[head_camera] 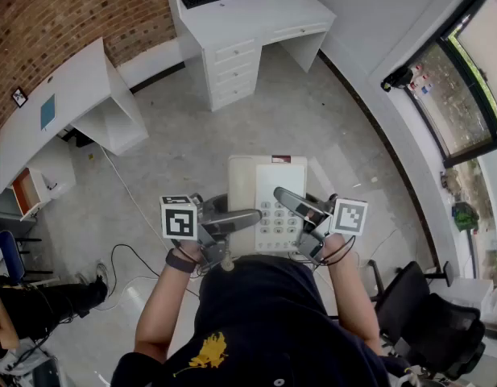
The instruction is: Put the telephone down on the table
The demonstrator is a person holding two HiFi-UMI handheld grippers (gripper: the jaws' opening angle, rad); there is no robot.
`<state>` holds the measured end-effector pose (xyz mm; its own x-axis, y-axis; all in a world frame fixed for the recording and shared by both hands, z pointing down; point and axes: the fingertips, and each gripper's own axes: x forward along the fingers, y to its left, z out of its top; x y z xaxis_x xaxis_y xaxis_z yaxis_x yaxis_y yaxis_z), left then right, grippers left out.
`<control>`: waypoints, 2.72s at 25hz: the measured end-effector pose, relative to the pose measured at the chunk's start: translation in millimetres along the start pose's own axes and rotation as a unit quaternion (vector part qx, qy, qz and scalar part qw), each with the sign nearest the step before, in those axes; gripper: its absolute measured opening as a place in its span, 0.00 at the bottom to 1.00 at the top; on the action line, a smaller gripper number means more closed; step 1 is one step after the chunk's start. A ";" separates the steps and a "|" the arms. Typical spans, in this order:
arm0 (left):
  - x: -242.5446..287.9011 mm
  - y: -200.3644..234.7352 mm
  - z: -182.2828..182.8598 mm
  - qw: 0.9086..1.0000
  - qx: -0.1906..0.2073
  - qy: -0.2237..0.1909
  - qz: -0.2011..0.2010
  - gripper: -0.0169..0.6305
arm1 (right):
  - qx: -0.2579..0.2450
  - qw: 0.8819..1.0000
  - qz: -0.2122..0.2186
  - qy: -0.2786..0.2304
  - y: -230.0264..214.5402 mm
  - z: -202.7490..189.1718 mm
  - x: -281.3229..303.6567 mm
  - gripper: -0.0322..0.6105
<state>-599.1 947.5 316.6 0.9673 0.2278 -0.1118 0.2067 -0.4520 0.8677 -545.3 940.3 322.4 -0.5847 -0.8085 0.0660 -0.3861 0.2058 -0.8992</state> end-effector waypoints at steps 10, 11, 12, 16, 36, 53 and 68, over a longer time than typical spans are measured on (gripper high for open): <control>-6.8 12.6 -1.6 1.000 -0.023 0.001 0.000 0.75 | 0.014 1.000 -0.018 -0.001 -9.6 -6.2 7.4 0.40; -8.5 13.6 -3.5 1.000 -0.028 0.002 -0.001 0.75 | 0.017 1.000 -0.022 -0.001 -11.2 -8.6 7.3 0.40; -10.9 14.4 -5.3 0.999 -0.032 0.002 -0.003 0.75 | 0.019 0.999 -0.026 -0.001 -12.7 -11.5 7.4 0.40; -13.2 20.2 -10.4 0.999 -0.050 0.010 -0.015 0.74 | 0.030 0.999 -0.042 -0.012 -21.3 -18.6 5.0 0.41; 133.8 91.6 91.9 0.996 -0.049 0.071 0.017 0.74 | 0.071 0.995 -0.034 -0.058 -110.2 146.5 -29.4 0.42; 275.2 162.5 195.9 0.993 -0.034 0.098 0.052 0.74 | 0.091 0.993 0.000 -0.080 -188.1 314.8 -51.0 0.42; 323.0 277.8 376.6 0.995 -0.045 0.093 0.013 0.74 | 0.063 0.994 -0.057 -0.069 -270.3 490.7 47.3 0.42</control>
<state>-173.9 570.7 339.2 0.9265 0.3763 -0.0053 0.1604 -0.3821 0.9101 -118.5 575.9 356.4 -0.4348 -0.8928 0.1179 -0.3473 0.0455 -0.9366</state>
